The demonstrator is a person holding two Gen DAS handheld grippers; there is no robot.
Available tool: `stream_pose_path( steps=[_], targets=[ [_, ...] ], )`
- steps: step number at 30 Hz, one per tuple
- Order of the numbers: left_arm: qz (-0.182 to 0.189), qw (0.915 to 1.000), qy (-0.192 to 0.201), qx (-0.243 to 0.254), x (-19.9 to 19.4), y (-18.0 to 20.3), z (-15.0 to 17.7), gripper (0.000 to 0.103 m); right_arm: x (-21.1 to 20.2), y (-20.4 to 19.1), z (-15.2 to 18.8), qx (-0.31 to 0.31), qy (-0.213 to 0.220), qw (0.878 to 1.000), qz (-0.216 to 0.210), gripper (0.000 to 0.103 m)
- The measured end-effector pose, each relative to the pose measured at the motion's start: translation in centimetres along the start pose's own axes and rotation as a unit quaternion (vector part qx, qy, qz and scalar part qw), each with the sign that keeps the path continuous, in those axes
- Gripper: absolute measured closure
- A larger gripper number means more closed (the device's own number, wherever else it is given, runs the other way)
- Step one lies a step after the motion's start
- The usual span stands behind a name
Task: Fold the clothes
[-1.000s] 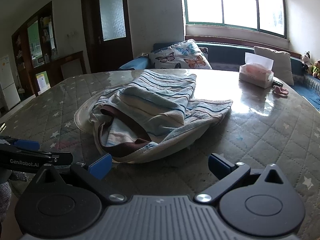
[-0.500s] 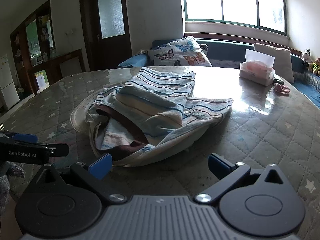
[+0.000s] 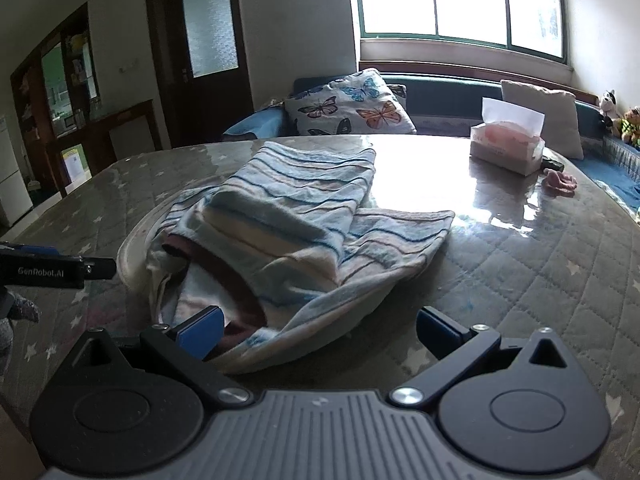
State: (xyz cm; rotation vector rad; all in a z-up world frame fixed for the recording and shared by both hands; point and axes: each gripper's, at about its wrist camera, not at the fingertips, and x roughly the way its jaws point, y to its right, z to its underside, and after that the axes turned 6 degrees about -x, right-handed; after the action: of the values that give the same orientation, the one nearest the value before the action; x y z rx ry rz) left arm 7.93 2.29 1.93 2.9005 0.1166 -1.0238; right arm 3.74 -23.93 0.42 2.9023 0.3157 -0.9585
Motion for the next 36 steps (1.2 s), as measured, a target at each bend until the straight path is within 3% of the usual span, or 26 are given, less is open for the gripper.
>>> stream_pose_path(
  steps=[9,19,29,36],
  targets=[
    [-0.002,0.9999,-0.004,-0.013,5.0,-1.2,-4.7,0.022,1.9,2.6,-2.4,0.017,-0.007,1.000,0.014,0.000],
    [-0.007,0.9998,-0.016,0.005,11.5,-1.4,-8.8,0.021,5.0,5.9,-4.7,0.052,-0.017,0.998,0.021,0.001],
    [0.018,0.9982,-0.045,0.036,16.0,-0.6,-9.5,0.022,9.6,9.2,-5.8,0.077,-0.047,0.996,0.029,0.010],
    [0.058,0.9956,-0.060,0.043,16.8,-0.2,-9.5,0.047,12.1,10.1,-5.7,0.089,-0.070,0.993,0.024,0.027]
  ],
)
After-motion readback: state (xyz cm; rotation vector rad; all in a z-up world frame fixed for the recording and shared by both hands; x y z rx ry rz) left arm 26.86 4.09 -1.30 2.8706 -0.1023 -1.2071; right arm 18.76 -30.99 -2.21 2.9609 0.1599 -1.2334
